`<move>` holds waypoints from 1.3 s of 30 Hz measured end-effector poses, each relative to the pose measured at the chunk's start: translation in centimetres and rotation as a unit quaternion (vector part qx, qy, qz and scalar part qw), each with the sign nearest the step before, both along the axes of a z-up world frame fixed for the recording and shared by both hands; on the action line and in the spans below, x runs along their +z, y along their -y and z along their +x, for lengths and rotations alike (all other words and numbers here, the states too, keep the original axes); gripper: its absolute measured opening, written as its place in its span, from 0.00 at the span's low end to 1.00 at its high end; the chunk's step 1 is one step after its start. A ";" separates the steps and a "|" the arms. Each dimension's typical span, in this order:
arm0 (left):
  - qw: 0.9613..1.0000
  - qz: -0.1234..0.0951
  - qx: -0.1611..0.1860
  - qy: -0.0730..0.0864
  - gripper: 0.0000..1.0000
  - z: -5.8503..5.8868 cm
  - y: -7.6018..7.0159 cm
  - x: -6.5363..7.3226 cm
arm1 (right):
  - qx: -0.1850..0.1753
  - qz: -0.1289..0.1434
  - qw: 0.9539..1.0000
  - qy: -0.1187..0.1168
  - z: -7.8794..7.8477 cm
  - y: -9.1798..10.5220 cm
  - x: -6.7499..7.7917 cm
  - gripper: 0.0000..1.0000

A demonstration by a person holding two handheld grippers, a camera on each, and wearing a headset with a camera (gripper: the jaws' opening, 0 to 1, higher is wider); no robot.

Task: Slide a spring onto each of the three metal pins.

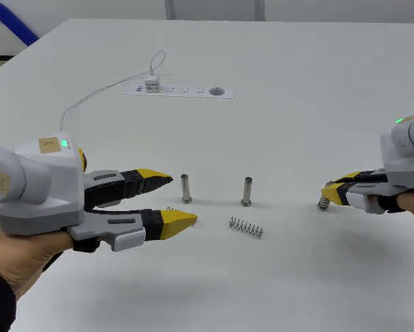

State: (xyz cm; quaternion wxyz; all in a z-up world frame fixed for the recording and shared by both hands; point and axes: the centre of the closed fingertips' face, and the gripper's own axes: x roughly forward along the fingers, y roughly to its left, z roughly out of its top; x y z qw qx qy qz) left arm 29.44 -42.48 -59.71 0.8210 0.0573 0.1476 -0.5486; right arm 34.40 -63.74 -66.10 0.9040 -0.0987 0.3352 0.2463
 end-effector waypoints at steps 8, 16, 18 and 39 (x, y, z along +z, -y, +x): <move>1.000 -0.001 0.000 0.001 0.48 0.0 0.0 0.1 | 0.010 -0.019 1.000 0.023 0.0 -0.3 1.8 0.20; 1.000 -0.001 -0.002 0.003 0.48 -0.1 0.0 0.1 | 0.035 -0.022 0.998 0.056 0.4 -2.2 5.0 0.20; 1.000 -0.001 -0.001 0.004 0.48 -0.1 0.0 0.2 | 0.048 -0.024 0.997 0.057 0.3 -3.0 5.3 0.20; 1.000 0.004 -0.004 0.004 0.48 -0.2 0.1 0.0 | 0.188 -0.056 0.981 -0.010 -2.4 -11.5 1.8 0.17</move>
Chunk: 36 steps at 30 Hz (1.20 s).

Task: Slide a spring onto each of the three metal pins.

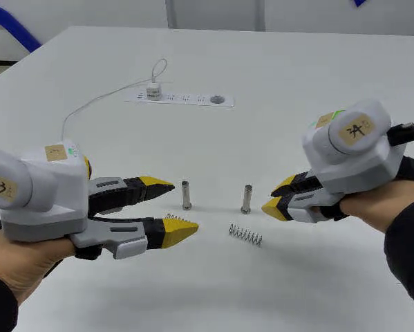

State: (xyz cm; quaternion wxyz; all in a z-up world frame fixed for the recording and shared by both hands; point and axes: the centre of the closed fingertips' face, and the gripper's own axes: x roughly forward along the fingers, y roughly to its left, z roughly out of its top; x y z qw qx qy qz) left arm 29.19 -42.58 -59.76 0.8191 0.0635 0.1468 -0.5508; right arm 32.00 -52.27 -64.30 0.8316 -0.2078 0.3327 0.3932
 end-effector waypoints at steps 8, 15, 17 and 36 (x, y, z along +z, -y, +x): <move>1.000 0.000 0.000 -0.001 0.48 0.0 0.0 -0.1 | 0.029 -0.016 0.999 -0.022 -0.2 -1.6 -1.6 0.17; 1.000 0.003 -0.002 -0.003 0.48 -0.1 0.1 -0.3 | 0.052 -0.029 0.997 -0.041 -0.3 -3.2 -3.0 0.17; 1.000 0.003 -0.002 -0.003 0.48 -0.1 0.1 -0.3 | 0.056 -0.035 0.997 -0.046 -0.3 -3.4 -3.5 0.17; 1.000 0.004 -0.001 -0.006 0.47 -0.1 0.1 -0.5 | 0.069 -0.072 0.991 -0.094 0.3 -4.0 -6.8 0.14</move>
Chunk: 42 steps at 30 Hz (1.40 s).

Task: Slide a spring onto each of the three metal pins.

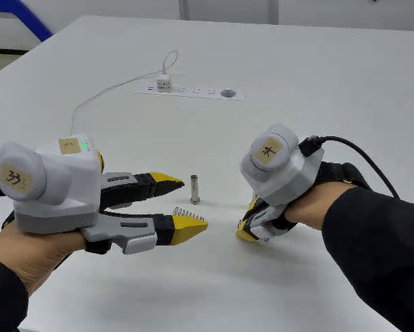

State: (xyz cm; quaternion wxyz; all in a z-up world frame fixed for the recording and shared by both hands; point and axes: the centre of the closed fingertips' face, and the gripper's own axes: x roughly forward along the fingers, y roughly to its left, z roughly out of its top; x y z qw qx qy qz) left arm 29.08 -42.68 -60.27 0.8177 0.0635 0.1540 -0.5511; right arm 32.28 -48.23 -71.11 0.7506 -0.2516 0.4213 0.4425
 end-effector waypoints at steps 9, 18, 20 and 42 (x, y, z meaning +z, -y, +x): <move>1.000 0.003 -0.004 0.001 0.47 -0.1 0.2 -0.1 | -0.002 0.002 1.000 -0.006 -0.2 0.1 0.0 0.12; 1.000 0.006 -0.009 0.000 0.47 -0.3 0.5 -0.2 | -0.014 0.023 1.000 0.008 -0.4 0.4 1.9 0.12; 1.000 0.008 -0.011 0.001 0.47 -0.3 0.6 -0.2 | -0.017 0.028 0.999 0.013 -0.4 0.5 2.4 0.12; 0.999 0.014 -0.027 -0.015 0.48 -0.7 1.5 -0.8 | -0.027 0.166 0.984 0.059 -1.7 -3.2 10.9 0.11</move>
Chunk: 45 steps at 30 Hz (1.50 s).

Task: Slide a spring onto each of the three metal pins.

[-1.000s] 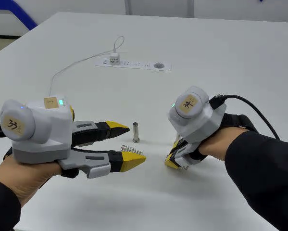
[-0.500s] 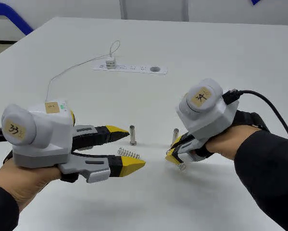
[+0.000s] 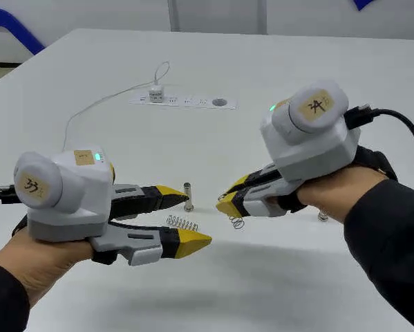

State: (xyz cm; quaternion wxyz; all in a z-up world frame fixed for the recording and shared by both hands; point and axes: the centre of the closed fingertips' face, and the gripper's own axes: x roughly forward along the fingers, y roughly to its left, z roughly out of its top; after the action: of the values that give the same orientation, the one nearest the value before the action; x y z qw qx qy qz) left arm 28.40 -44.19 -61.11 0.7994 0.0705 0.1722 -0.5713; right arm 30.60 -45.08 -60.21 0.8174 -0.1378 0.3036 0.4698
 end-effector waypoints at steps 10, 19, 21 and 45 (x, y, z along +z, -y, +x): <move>0.999 -0.031 -0.003 -0.012 0.40 -0.1 0.8 1.3 | 0.027 0.071 0.997 0.016 -1.2 -3.0 3.5 0.11; 0.999 -0.040 -0.017 0.001 0.20 -0.4 1.5 2.0 | 0.040 0.070 0.997 0.020 -1.8 -3.5 3.5 0.11; 0.999 -0.040 -0.019 0.002 0.15 -0.5 1.5 2.0 | 0.041 0.068 0.997 0.023 -1.9 -3.4 3.6 0.11; 0.999 -0.031 -0.004 0.014 0.25 0.0 0.9 1.7 | 0.038 0.066 0.996 0.039 -1.5 -2.6 4.3 0.11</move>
State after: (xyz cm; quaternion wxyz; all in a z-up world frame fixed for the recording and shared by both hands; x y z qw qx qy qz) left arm 28.43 -45.13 -59.40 0.8009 0.0541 0.1429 -0.5789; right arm 29.14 -42.44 -55.96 0.8175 -0.1131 0.2349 0.5135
